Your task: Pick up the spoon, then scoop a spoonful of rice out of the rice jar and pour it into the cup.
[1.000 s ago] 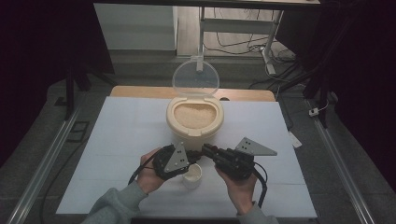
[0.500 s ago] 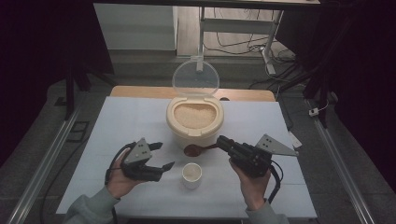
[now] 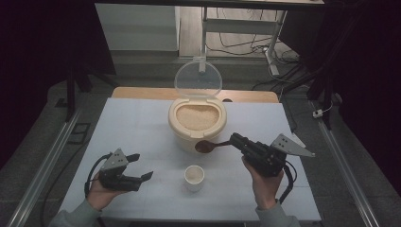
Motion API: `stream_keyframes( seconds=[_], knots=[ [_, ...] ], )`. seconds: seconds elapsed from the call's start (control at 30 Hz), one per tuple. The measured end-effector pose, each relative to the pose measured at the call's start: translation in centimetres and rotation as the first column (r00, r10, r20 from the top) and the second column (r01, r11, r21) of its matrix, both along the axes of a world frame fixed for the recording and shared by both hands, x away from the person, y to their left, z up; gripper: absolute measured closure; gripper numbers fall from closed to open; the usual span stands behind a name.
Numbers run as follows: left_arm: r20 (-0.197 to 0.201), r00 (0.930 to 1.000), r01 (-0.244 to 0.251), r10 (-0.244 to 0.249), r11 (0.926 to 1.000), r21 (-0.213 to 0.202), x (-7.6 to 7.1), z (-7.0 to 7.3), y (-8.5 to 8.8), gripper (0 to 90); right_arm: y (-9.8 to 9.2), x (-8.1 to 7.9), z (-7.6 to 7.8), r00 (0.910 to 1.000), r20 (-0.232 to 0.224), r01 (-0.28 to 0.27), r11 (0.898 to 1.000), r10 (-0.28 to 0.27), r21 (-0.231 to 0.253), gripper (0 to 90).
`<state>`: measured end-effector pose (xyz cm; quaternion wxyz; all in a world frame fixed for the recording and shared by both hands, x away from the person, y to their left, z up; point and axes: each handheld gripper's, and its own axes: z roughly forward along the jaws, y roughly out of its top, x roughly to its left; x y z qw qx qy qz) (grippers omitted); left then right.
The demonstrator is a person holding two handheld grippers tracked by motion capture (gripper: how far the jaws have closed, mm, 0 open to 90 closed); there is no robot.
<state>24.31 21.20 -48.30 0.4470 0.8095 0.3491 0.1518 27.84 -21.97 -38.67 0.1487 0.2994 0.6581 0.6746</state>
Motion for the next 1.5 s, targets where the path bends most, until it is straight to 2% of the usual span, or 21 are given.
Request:
stream_keyframes(
  seconds=[0.23,0.53,0.83,0.93,1.0,1.1,1.13,1.17,1.2,1.23,1.37,1.4,1.5],
  knots=[
    [-0.038,0.9986,-0.036,0.036,0.9993,-0.002,-0.4,-1.5,1.6,17.4,-0.7,0.0,0.5,0.9996,0.023,0.016,1.000,-0.017,0.013,83.2],
    [-0.041,0.9986,-0.033,0.033,0.9992,0.022,-0.3,-1.9,1.5,17.2,-1.4,0.2,0.9,0.9983,0.044,0.038,0.999,-0.039,0.031,83.2],
    [-0.056,0.9980,-0.025,0.027,0.9990,0.036,-0.2,-2.4,1.3,16.2,-1.3,0.9,1.5,0.9970,0.059,0.048,0.998,-0.051,0.043,83.2],
    [-0.057,0.9979,-0.028,0.030,0.9992,0.030,-0.2,-2.3,1.3,16.1,-0.9,1.7,2.4,0.9963,0.065,0.051,0.997,-0.056,0.066,83.2],
    [-0.060,0.9978,-0.024,0.026,0.9992,0.032,-0.2,-2.4,1.3,16.1,-0.7,2.0,2.7,0.9957,0.071,0.056,0.997,-0.060,0.061,83.1],
    [-0.064,0.9977,-0.019,0.022,0.9992,0.036,-0.2,-2.5,1.2,16.1,0.0,3.0,3.6,0.9942,0.079,0.070,0.997,-0.073,0.043,83.2],
    [-0.063,0.9978,-0.018,0.020,0.9991,0.037,-0.2,-2.5,1.2,16.1,0.5,3.9,4.0,0.9929,0.081,0.085,0.996,-0.087,0.029,83.1],
    [-0.063,0.9978,-0.017,0.020,0.9991,0.039,-0.2,-2.5,1.2,16.1,0.5,3.9,4.0,0.9929,0.081,0.085,0.996,-0.087,0.029,83.1],
    [-0.063,0.9978,-0.018,0.020,0.9991,0.039,-0.2,-2.5,1.2,16.2,0.9,4.8,4.2,0.9919,0.073,0.103,0.995,-0.104,0.016,83.1],
    [-0.064,0.9977,-0.017,0.020,0.9990,0.040,-0.2,-2.5,1.2,16.2,0.9,4.8,4.2,0.9919,0.073,0.103,0.995,-0.104,0.016,83.1],
    [-0.070,0.9974,-0.017,0.020,0.9990,0.042,-0.1,-2.6,1.2,16.2,1.5,6.8,4.3,0.9894,0.048,0.137,0.991,-0.137,-0.006,83.1],
    [-0.071,0.9973,-0.016,0.020,0.9989,0.043,-0.1,-2.6,1.2,16.3,1.7,7.7,4.2,0.9877,0.034,0.153,0.988,-0.152,-0.010,83.1],
    [-0.074,0.9971,-0.015,0.018,0.9988,0.046,-0.1,-2.7,1.1,16.3,1.9,8.6,4.2,0.9844,0.021,0.175,0.984,-0.175,-0.020,83.1]
  ],
)
